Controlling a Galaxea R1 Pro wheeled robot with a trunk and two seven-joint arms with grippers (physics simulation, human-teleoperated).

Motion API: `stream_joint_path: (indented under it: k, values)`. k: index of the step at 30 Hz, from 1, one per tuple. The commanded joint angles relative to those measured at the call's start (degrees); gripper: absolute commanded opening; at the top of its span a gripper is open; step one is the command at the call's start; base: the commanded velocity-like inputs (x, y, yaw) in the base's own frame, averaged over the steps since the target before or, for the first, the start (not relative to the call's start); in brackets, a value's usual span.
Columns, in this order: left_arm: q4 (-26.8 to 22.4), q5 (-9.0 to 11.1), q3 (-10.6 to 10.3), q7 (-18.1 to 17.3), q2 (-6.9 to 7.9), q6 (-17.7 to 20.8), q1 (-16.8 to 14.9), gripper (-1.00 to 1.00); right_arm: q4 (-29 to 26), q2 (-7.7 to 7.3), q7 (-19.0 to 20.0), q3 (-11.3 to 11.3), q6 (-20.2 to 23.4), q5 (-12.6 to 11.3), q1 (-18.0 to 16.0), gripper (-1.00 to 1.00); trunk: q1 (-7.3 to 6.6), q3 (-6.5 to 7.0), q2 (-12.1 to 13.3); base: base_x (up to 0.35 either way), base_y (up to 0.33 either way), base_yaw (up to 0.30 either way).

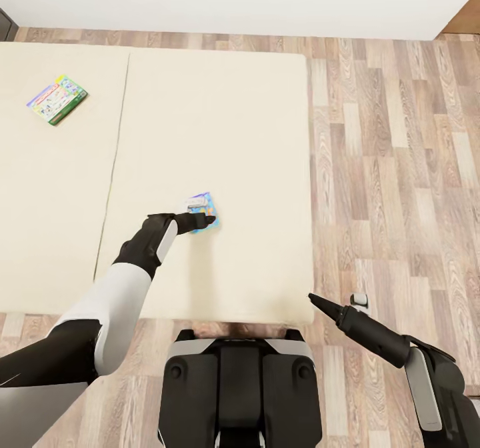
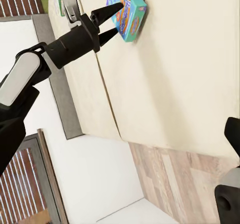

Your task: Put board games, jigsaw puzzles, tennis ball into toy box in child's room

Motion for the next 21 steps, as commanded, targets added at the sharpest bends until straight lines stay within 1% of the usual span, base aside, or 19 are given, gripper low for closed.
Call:
stream_joint_path:
  k: [1, 4, 21]
  values:
    - [-0.08, 0.06, 0.44, -0.25, -0.09, 0.42, 0.0, 1.0, 0.02, -0.01, 0.16, -0.03, 0.25, -0.03, -0.03, 1.0, 0.03, -0.06, -0.09, -0.023, -0.144, 0.0]
    - [-0.08, 0.06, 0.48, -0.24, -0.09, 0.42, -0.01, 1.0, 0.02, -0.01, 0.16, -0.03, 0.25, -0.03, -0.03, 1.0, 0.03, -0.06, -0.09, -0.01, -0.15, 0.0]
    - [-0.08, 0.06, 0.49, -0.25, -0.12, 0.48, -0.02, 1.0, 0.02, -0.01, 0.16, -0.03, 0.25, -0.03, -0.03, 1.0, 0.03, -0.06, -0.09, -0.001, -0.209, 0.0]
